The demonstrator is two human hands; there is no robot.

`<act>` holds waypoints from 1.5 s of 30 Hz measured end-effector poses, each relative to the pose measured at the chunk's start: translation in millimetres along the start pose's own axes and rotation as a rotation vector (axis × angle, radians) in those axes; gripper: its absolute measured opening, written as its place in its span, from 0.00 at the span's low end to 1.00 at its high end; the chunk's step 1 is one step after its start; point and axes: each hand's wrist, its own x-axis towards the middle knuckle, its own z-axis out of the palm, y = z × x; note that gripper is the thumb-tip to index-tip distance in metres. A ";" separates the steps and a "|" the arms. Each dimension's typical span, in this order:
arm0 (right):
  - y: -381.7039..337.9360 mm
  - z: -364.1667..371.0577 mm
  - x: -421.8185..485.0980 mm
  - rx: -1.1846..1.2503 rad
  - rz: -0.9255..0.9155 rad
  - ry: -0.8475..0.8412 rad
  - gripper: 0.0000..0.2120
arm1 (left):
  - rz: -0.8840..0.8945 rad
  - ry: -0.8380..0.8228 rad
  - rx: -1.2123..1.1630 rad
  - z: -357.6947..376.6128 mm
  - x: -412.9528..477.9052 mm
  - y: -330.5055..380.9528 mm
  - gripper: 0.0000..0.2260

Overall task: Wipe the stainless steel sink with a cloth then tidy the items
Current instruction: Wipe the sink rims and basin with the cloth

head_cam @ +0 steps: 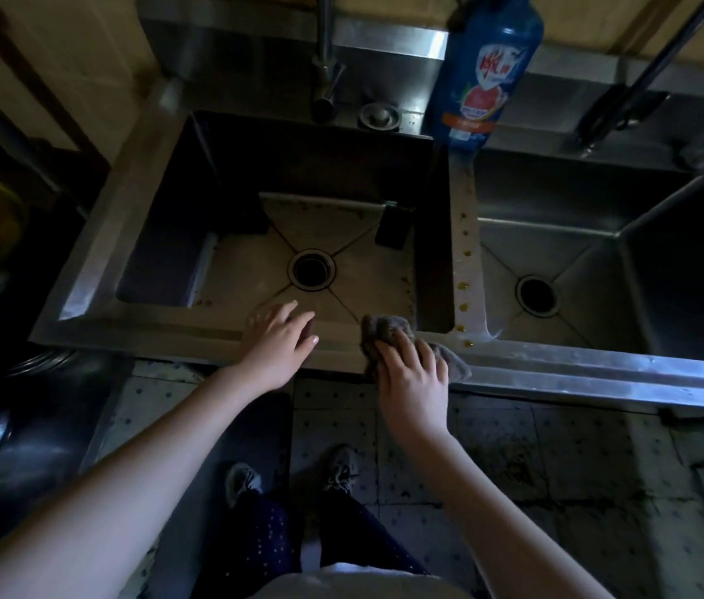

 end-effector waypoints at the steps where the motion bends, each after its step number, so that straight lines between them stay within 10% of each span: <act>1: 8.2 -2.8 -0.4 -0.008 -0.026 -0.011 0.18 | -0.004 -0.006 -0.022 0.1 0.1 3.5 0.21; 12: 80.2 -23.2 -1.2 -0.009 0.235 0.034 0.17 | 0.024 -0.050 -0.043 -0.2 3.0 24.3 0.20; 30: 151.0 -34.8 49.2 0.107 -0.463 -0.051 0.15 | -0.156 0.050 -0.195 30.1 13.8 113.6 0.18; 45: 170.4 -45.2 109.4 0.044 -0.631 -0.226 0.23 | -0.221 0.161 -0.076 60.2 -5.1 149.0 0.17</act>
